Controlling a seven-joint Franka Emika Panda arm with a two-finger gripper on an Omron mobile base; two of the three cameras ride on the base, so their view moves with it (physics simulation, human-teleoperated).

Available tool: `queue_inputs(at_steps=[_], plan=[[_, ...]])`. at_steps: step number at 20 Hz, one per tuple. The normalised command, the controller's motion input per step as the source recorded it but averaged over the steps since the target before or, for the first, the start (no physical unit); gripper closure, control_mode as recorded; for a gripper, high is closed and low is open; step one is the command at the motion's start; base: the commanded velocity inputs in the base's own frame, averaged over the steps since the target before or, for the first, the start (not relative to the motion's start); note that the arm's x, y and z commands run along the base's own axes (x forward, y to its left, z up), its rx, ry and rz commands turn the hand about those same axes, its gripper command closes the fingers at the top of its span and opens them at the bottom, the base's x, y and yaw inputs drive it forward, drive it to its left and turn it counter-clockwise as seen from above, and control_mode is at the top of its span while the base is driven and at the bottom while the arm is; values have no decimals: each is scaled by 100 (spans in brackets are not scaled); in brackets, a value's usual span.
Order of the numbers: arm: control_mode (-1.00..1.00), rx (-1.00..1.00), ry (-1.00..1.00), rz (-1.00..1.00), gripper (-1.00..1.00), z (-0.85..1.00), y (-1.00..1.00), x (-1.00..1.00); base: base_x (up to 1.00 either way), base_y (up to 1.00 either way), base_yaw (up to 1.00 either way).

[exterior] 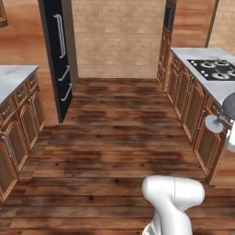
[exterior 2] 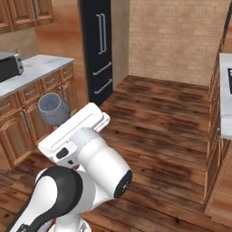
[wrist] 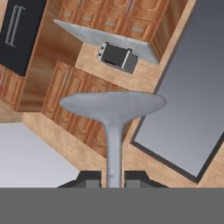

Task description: Retrieve the wine glasses from the counter and place one next to each plate.

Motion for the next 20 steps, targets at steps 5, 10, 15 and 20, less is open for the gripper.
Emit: queue_inputs(at_steps=[5, 10, 15, 20], plan=[[100, 0, 0, 0, 100, 0, 0, 0, 99, -7, 1], [100, 0, 0, 0, 100, 0, 0, 0, 94, 72, -4], [100, 0, 0, 0, 100, 0, 0, 0, 15, -100, 0], [100, 0, 0, 0, 100, 0, 0, 0, -30, -100, 0]])
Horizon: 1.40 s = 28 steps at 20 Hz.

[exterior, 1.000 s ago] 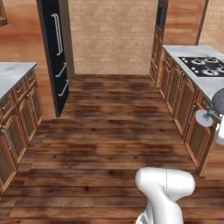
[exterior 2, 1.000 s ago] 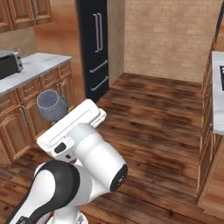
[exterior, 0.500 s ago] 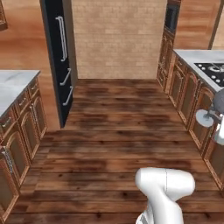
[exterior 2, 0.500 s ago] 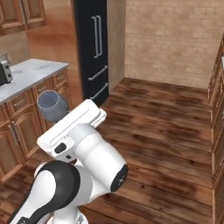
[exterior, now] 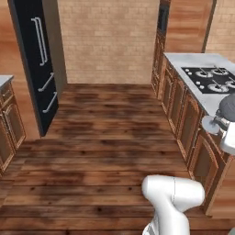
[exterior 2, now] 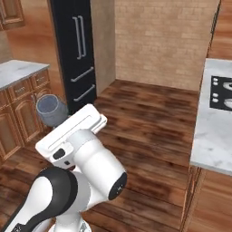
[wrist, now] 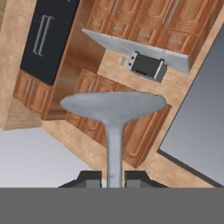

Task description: Retrieve the wine glasses from the counter and place one next to each plate.

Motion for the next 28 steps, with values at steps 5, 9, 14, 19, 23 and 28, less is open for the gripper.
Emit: queue_inputs(at_steps=[5, 9, 14, 19, 23, 28], plan=[[100, 0, 0, 0, 100, 0, 0, 0, -50, -100, -1], [100, 0, 0, 0, 100, 0, 0, 0, -48, -100, -1], [100, 0, 0, 0, 100, 0, 0, 0, -46, -100, 0], [100, 0, 0, 0, 100, 0, 0, 0, -45, -100, 0], [100, 0, 0, 0, 100, 0, 0, 0, -47, -100, -1], [100, 0, 0, 0, 100, 0, 0, 0, -44, -100, -1]])
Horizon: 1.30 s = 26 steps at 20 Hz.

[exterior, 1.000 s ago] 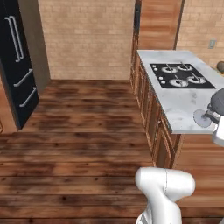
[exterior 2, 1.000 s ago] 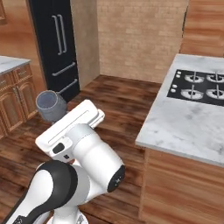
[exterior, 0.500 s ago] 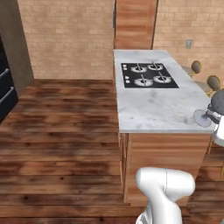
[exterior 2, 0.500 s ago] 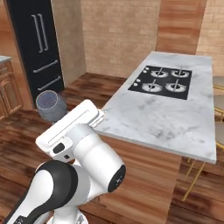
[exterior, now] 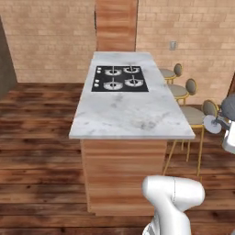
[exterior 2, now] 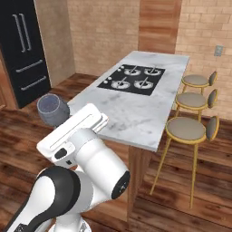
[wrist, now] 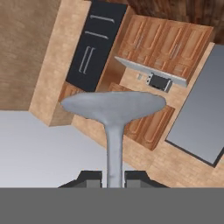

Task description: Retrieve the wine glasses from the counter and place one next to each plate.

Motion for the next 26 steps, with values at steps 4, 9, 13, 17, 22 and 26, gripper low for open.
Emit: queue_inputs(at_steps=[4, 9, 13, 17, 22, 26], plan=[[100, 0, 0, 0, 100, 0, 0, 0, -41, -100, 0], [100, 0, 0, 0, 100, 0, 0, 0, -37, -100, 0], [100, 0, 0, 0, 100, 0, 0, 0, -37, -100, 0], [100, 0, 0, 0, 100, 0, 0, 0, -38, -100, 0], [100, 0, 0, 0, 100, 0, 0, 0, -6, -100, -5], [100, 0, 0, 0, 100, 0, 0, 0, 65, -62, -14]])
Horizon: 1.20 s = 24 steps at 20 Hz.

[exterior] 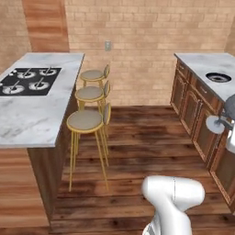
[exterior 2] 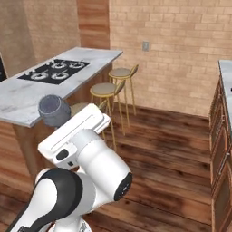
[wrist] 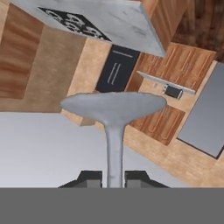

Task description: Retrieve the wine glasses from the counter and place one next to each plate.

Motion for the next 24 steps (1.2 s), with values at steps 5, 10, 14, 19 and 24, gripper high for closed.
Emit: queue_inputs(at_steps=[5, 10, 14, 19, 24], plan=[[100, 0, 0, 0, 100, 0, 0, 0, 85, -29, -57], [100, 0, 0, 0, 100, 0, 0, 0, 79, -15, -65], [100, 0, 0, 0, 100, 0, 0, 0, 82, -12, -64], [100, 0, 0, 0, 100, 0, 0, 0, 100, 0, -53], [100, 0, 0, 0, 100, 0, 0, 0, 100, -17, -28]])
